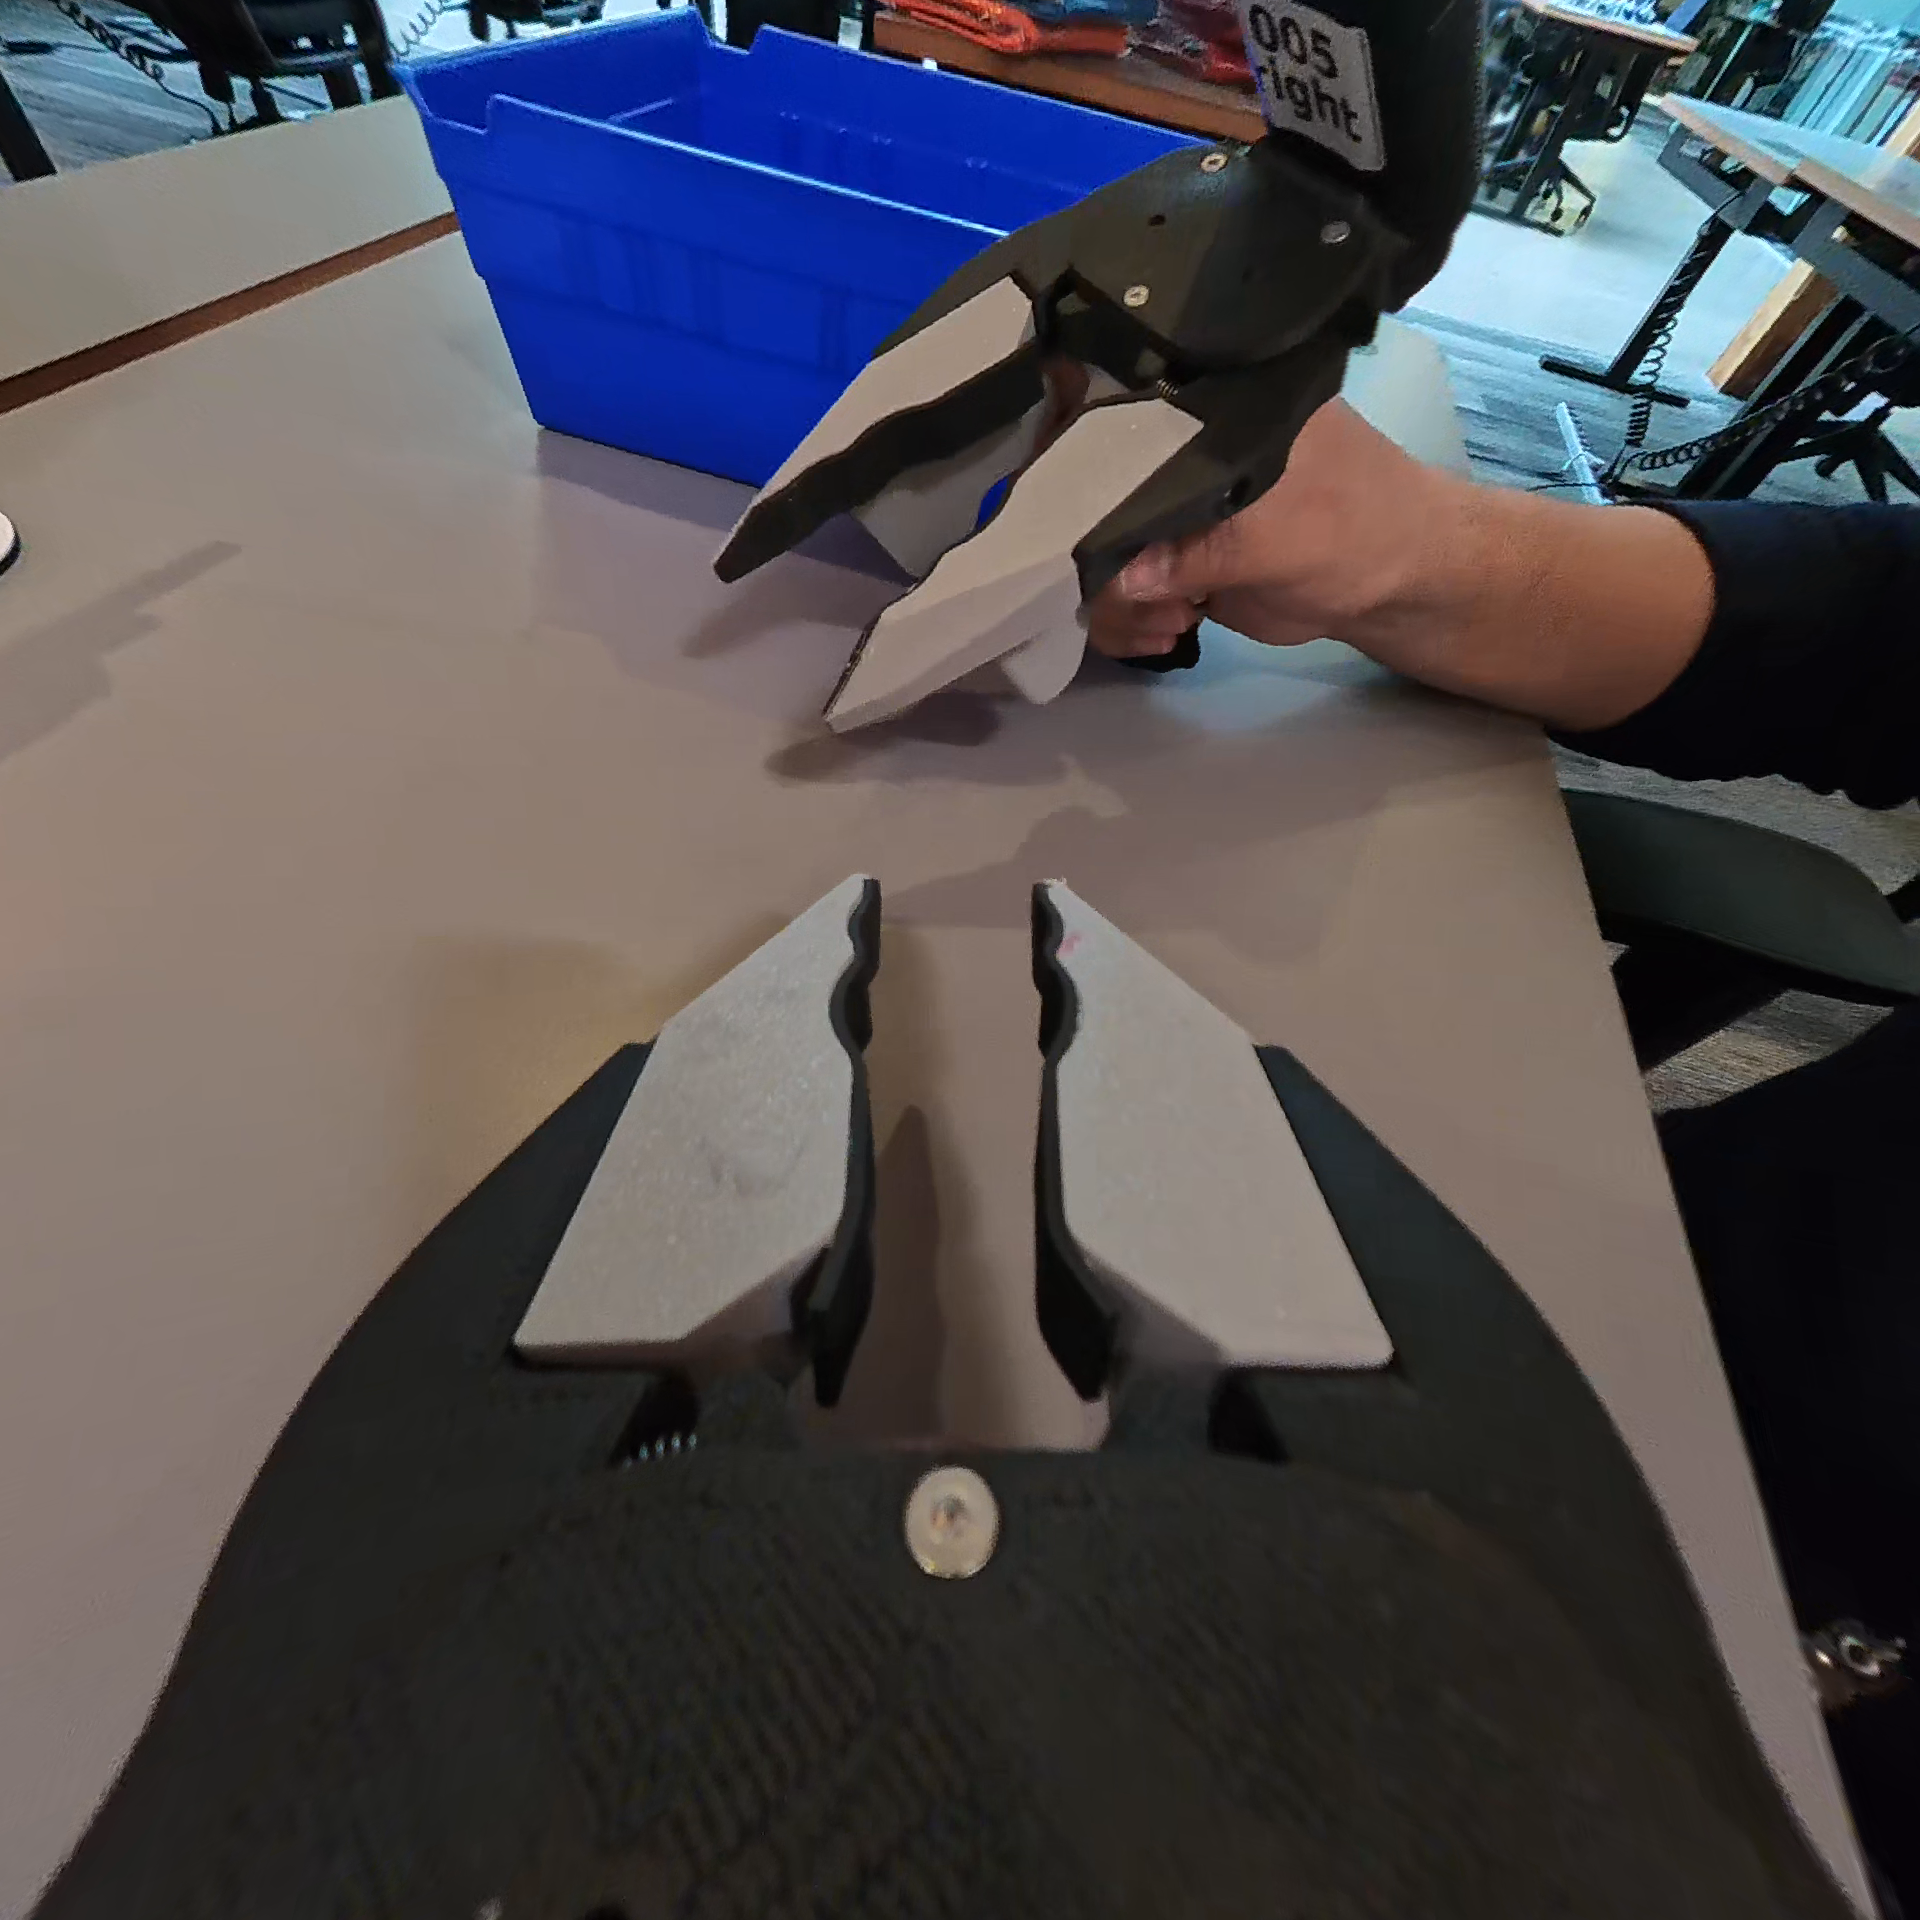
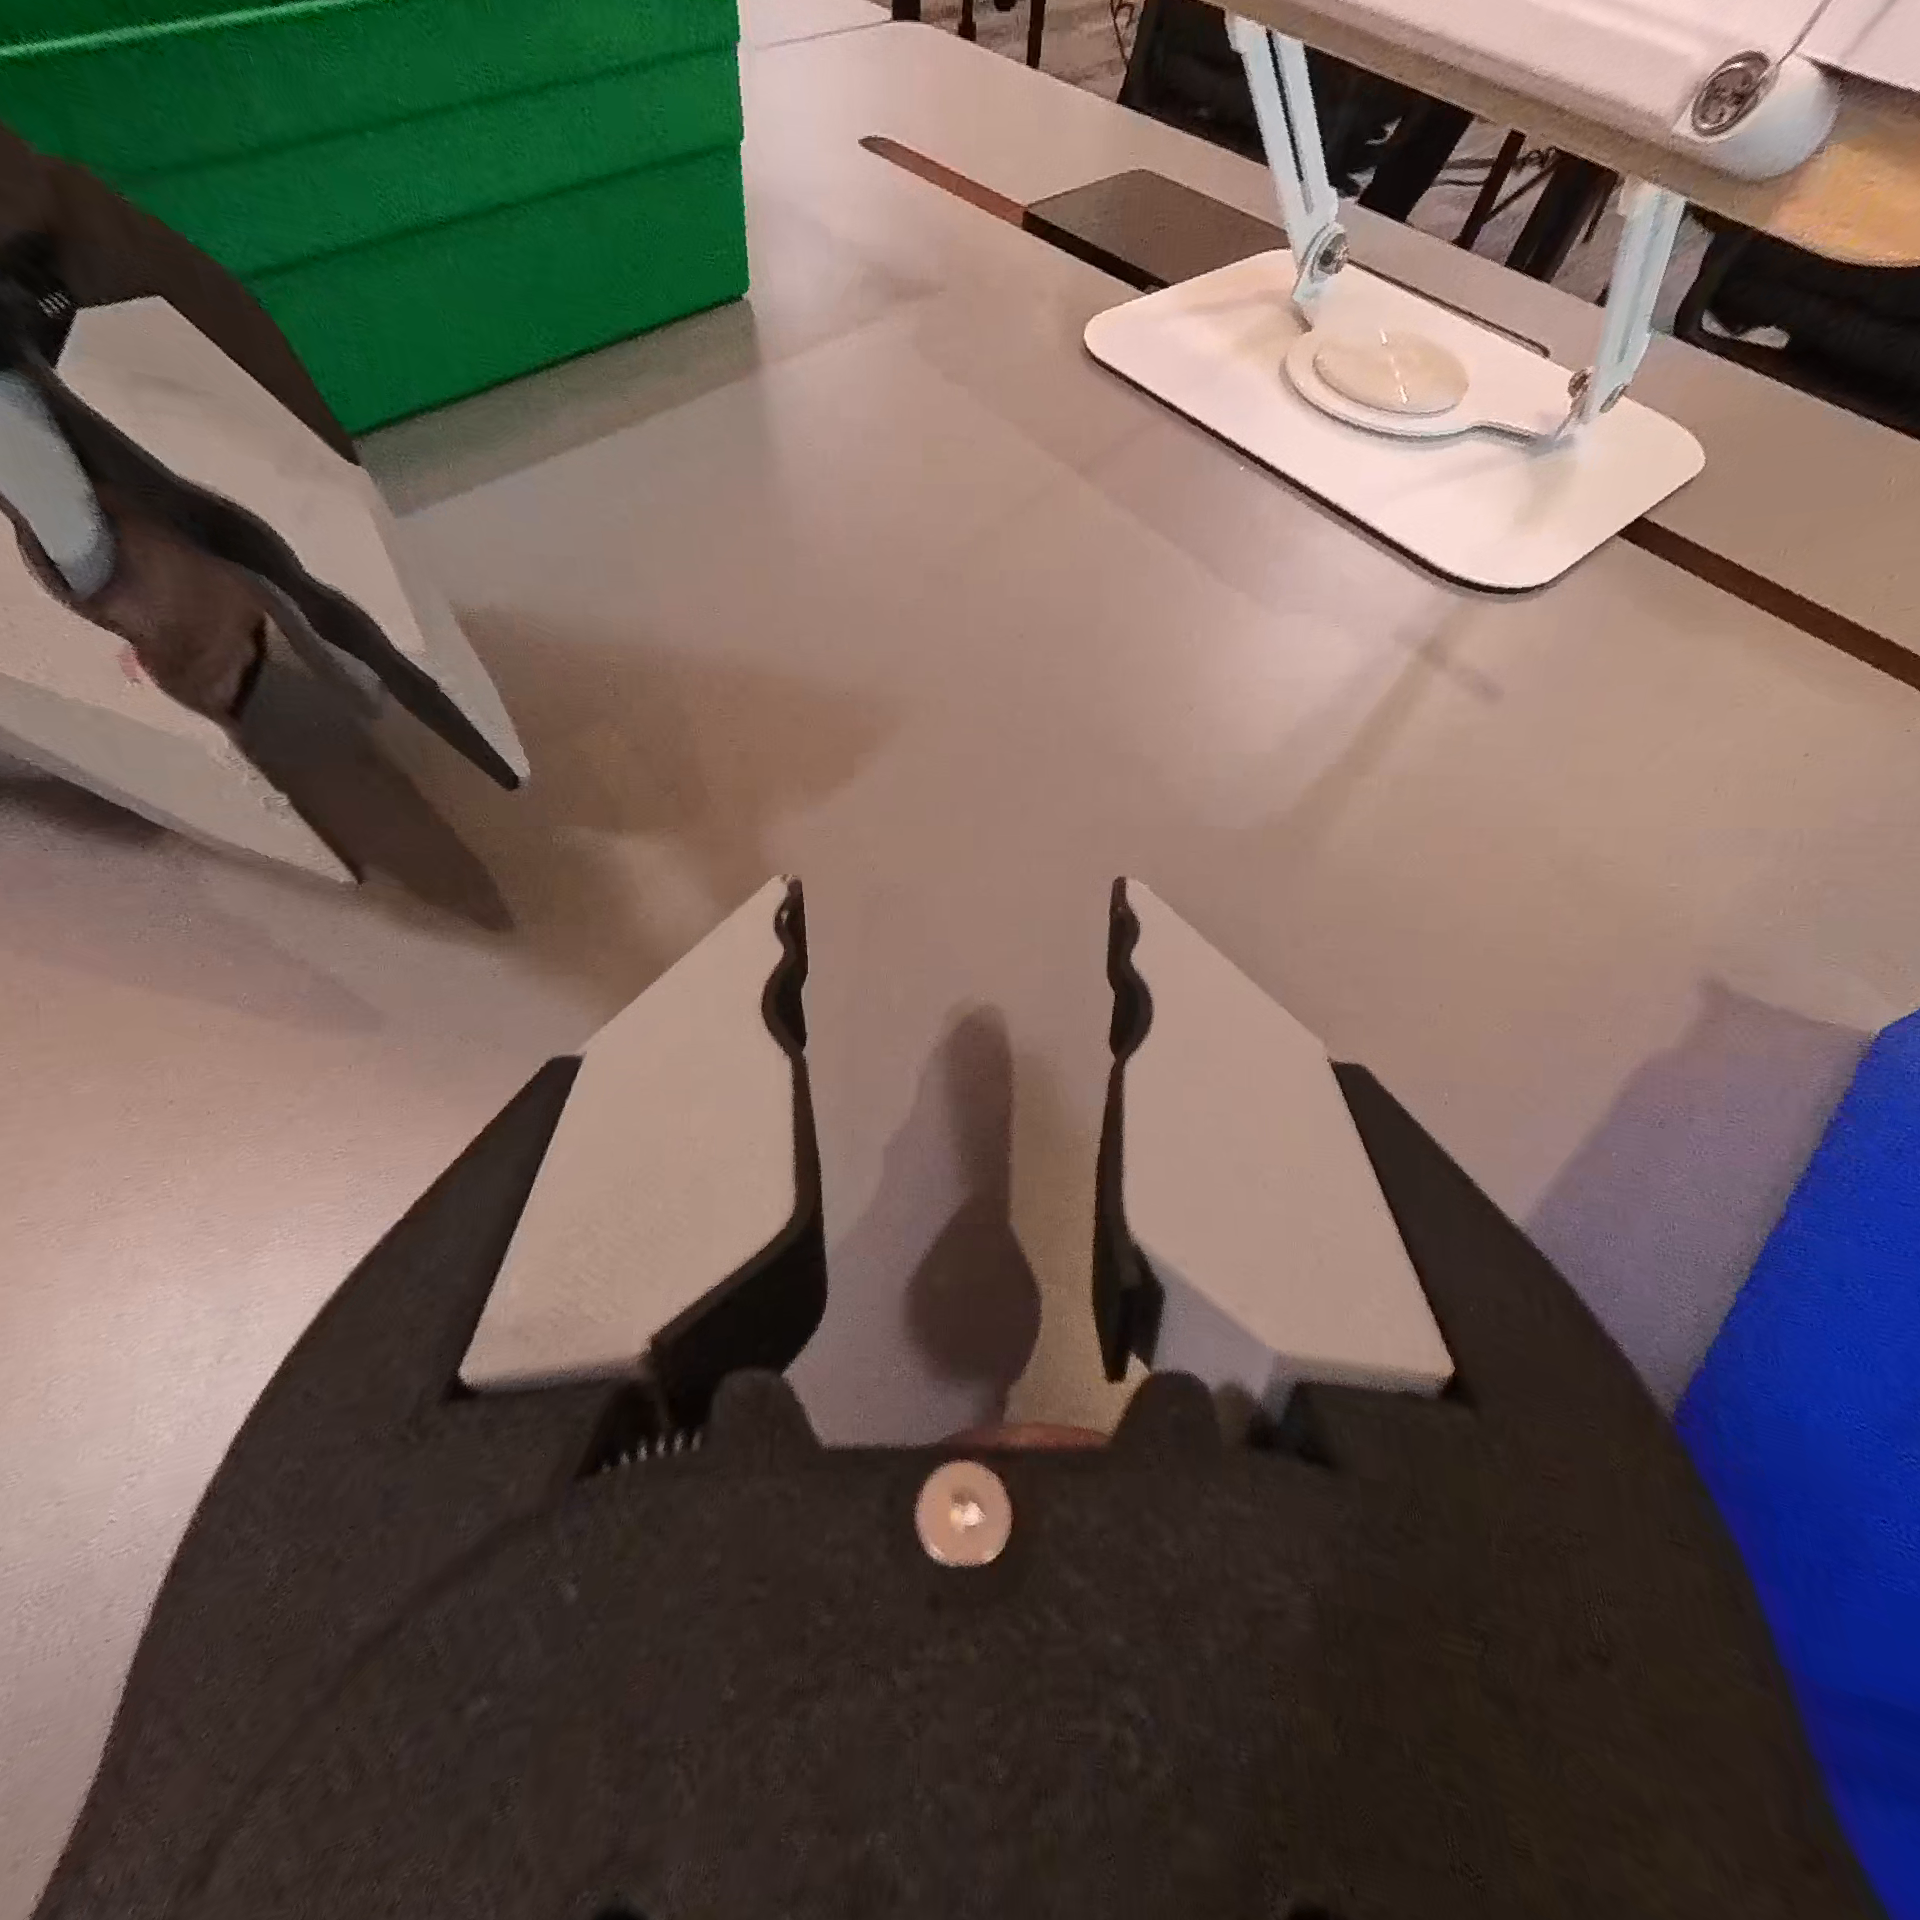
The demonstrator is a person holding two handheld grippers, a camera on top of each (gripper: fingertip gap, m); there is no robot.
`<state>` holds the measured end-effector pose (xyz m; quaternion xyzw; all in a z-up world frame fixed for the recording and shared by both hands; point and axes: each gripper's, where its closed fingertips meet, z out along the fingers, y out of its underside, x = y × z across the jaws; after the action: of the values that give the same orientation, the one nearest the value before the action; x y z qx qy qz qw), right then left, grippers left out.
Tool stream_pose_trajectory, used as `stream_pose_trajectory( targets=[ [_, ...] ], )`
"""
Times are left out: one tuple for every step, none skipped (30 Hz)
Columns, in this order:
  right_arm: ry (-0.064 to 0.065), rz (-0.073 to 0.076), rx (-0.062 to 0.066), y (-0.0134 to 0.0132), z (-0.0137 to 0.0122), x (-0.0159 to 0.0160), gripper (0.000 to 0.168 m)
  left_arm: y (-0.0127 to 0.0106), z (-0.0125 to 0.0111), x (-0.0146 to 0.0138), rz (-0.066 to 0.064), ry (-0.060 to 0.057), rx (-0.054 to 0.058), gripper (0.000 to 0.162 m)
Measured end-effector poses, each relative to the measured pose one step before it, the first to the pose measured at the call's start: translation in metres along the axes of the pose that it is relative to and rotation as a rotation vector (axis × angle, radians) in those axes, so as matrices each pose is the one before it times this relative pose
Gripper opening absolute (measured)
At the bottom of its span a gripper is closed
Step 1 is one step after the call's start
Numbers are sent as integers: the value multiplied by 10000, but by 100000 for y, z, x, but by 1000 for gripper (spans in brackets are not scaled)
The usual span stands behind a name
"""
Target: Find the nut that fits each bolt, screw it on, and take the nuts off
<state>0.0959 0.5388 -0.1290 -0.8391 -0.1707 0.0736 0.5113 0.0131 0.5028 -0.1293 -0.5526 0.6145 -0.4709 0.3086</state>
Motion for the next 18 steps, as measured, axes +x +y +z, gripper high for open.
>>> stream_pose_trajectory(
  targets=[
    [-23,-32,-96,96,129,-228,56,-72,-138,342,-68,-16,1,28],
    [-30,-71,-111,162,105,-289,56,-243,-285,730,-83,99,73,31],
    [-33,-133,-75,186,22,-347,56,-484,-495,1063,-7,180,199,33],
    [-2,-173,-13,-32,-12,-380,56,-639,-725,1093,80,94,255,33],
    [-2,-184,53,-207,-56,-368,56,-638,-995,902,103,-47,166,33],
    [-34,-169,51,-229,7,-341,56,-591,-1302,681,81,-130,26,34],
    [-43,-132,20,-88,6,-283,56,-607,-1679,341,55,-254,-64,34],
    [-28,-134,1,-48,-17,-268,56,-739,-2057,-100,64,-391,-53,34],
    [7,-136,-14,-39,-87,-179,56,-883,-2392,-664,111,-556,4,34],
    [56,-121,-16,-92,23,-53,56,-853,-2579,-1399,90,-760,-10,31],
    [41,-84,12,-92,-73,-30,56,-541,-2549,-2135,5,-890,-157,26],
    [-21,-28,39,-138,-1,-100,55,70,-2257,-2738,-88,-917,-431,25],
    [-55,37,52,-142,-7,-103,55,881,-1780,-3058,-240,-848,-724,26],
    [-53,54,46,-83,11,-89,55,1594,-1132,-2899,-434,-599,-950,30],
    [-33,44,12,-16,44,-30,55,2060,-468,-2361,-606,-230,-1074,37],
    [0,34,-9,9,33,14,55,2180,109,-1861,-713,14,-1089,41],
    [11,18,13,-8,-81,45,55,2023,590,-1582,-721,48,-988,41],
    [14,5,27,-36,35,-58,55,1738,940,-1316,-620,26,-856,41]
  ],
)
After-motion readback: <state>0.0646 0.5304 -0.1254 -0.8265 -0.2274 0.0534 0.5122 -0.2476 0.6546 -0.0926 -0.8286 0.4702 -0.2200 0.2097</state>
